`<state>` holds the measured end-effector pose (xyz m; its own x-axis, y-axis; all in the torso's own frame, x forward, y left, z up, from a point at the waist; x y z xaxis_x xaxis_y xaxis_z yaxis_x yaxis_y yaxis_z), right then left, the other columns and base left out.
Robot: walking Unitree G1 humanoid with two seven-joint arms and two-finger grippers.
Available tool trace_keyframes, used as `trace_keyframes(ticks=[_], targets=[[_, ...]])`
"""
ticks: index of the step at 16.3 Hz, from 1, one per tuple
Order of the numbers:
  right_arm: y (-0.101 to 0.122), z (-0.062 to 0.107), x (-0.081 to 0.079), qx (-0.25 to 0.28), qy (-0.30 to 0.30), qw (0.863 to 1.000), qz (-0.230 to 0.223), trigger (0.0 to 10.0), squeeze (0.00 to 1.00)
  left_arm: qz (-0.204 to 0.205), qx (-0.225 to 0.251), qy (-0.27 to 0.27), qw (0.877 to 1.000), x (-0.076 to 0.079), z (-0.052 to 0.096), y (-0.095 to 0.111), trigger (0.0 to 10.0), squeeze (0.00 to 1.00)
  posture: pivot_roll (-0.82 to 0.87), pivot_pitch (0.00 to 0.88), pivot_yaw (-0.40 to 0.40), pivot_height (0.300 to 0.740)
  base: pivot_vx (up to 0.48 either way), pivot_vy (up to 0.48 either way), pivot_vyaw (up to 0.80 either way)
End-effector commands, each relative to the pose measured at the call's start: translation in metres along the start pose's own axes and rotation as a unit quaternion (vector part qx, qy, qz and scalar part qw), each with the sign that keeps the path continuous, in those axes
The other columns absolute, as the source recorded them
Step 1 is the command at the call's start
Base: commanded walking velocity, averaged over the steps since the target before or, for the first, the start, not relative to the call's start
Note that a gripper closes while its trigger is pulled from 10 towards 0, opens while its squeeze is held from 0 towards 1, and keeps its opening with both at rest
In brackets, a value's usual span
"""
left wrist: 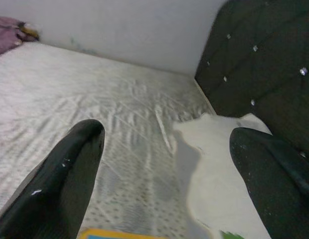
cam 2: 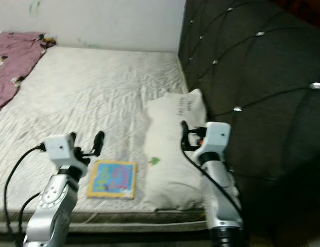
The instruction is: Clean up the room
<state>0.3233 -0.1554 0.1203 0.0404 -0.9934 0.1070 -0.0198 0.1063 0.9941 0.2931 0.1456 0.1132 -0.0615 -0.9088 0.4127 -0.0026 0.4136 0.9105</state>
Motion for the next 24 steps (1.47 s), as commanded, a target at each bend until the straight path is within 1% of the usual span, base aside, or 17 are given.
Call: trace_keyframes(ticks=[1,9,17,20,24], targets=[[0.0068,-0.002,-0.0106,0.009,0.016,1.0,-0.008,10.0,0.0,-0.01,0.005,0.008,1.0,-0.0074,0.0018,0.0045,10.0,0.0,-0.02,0.007,-0.035,0.74,0.0,0.48,0.0],[0.0083,-0.0047,-0.0124,0.012,0.023,1.0,-0.001,10.0,0.0,-0.005,0.009,0.009,1.0,-0.0058,-0.0023,0.0056,10.0,0.0,-0.03,0.002,-0.038,0.74,0.0,0.48,0.0],[0.0073,-0.0059,-0.0139,0.011,0.029,1.0,0.003,10.0,0.0,-0.002,0.01,0.015,1.0,-0.0065,-0.0027,0.0056,10.0,0.0,-0.02,0.003,-0.039,0.74,0.0,0.48,0.0],[0.0074,-0.006,-0.0173,0.013,0.042,0.999,0.019,10.0,0.0,-0.002,0.011,0.015,1.0,-0.0063,-0.0027,0.0051,10.0,0.0,-0.02,0.001,-0.041,0.74,0.0,0.48,0.0],[0.0077,-0.0069,-0.019,0.013,0.044,0.999,0.02,10.0,0.0,-0.001,0.011,0.015,1.0,-0.0061,-0.0035,0.0052,10.0,0.0,-0.02,0.0,-0.045,0.74,0.0,0.48,0.72]])
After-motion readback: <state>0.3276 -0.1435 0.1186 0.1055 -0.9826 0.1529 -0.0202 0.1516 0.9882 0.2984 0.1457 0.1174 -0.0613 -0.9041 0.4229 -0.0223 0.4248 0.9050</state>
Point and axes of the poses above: a point about 5 cm out from each wrist's last joint towards the gripper, its own z axis pointing back from the gripper into the wrist, its own y axis along the axis of the wrist's last joint, x = y × z, the point moved 2 cm from there along -z, pointing out of the wrist towards the gripper, and after that the axes turned 14 degrees about z, right-handed, at the moved point
